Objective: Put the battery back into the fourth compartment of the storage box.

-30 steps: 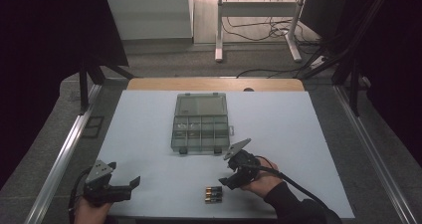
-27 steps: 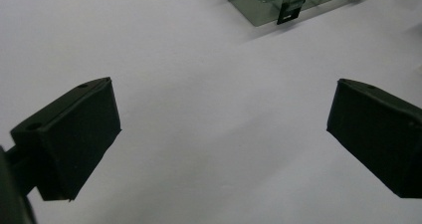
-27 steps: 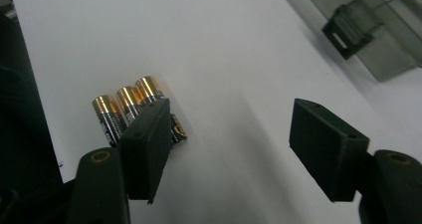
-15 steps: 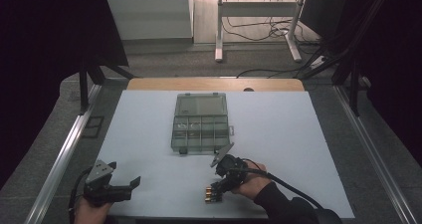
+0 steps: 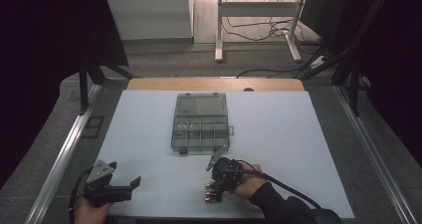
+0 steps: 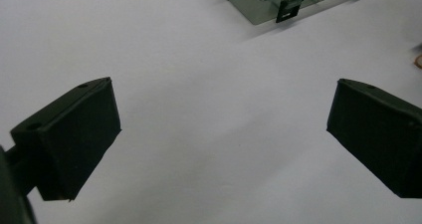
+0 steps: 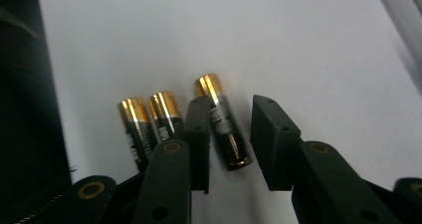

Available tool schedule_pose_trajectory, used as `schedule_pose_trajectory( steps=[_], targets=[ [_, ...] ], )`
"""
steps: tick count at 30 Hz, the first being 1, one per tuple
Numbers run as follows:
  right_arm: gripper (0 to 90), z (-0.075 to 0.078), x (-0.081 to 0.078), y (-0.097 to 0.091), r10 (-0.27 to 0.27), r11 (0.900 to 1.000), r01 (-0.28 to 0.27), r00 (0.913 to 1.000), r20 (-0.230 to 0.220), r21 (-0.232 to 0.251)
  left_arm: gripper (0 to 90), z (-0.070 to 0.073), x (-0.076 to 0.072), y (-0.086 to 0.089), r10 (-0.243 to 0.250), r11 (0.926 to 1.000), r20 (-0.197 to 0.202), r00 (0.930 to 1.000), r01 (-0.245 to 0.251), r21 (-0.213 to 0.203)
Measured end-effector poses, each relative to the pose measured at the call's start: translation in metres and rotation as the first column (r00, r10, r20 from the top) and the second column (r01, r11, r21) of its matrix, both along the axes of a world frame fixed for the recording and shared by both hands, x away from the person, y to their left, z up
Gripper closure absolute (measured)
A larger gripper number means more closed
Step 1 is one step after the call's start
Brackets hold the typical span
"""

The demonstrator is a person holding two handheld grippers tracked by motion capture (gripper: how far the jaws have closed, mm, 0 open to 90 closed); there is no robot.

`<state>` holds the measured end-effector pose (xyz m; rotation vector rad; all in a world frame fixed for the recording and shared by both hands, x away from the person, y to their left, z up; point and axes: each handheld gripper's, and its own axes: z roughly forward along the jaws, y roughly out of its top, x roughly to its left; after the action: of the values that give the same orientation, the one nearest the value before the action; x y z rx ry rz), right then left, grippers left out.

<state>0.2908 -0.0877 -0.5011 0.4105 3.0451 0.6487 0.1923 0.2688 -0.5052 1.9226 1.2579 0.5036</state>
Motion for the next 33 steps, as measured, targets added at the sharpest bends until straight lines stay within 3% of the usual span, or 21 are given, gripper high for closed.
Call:
schedule_pose_trajectory(
  steps=[4,8,13,24,33],
  targets=[
    [75.7,-0.005,0.0,0.003,0.009,0.9999,-0.009,0.9998,0.019,-0.014,1.0,0.0,0.0,0.0,-0.001,1.0,0.001,1.0,0.001,0.002],
    [76.5,-0.004,0.0,0.003,0.011,0.9998,-0.011,0.9999,0.013,-0.018,1.1,0.0,0.0,0.0,0.0,1.0,0.0,1.0,0.0,0.001],
    [76.5,0.004,-0.001,0.001,0.021,0.9995,-0.022,0.9993,0.03,0.023,1.1,0.0,0.0,0.0,0.0,1.0,0.0,1.0,0.0,-0.001],
    [76.6,0.029,0.018,-0.013,-0.065,0.9896,0.057,0.9965,0.053,0.132,1.1,0.0,0.0,0.001,0.0,1.0,-0.002,1.0,0.0,-0.005],
    [76.5,0.04,0.032,-0.015,-0.107,0.9819,0.094,0.9915,0.074,0.165,1.2,0.0,0.0,0.001,-0.001,1.0,-0.003,1.0,0.001,-0.006]
  ],
)
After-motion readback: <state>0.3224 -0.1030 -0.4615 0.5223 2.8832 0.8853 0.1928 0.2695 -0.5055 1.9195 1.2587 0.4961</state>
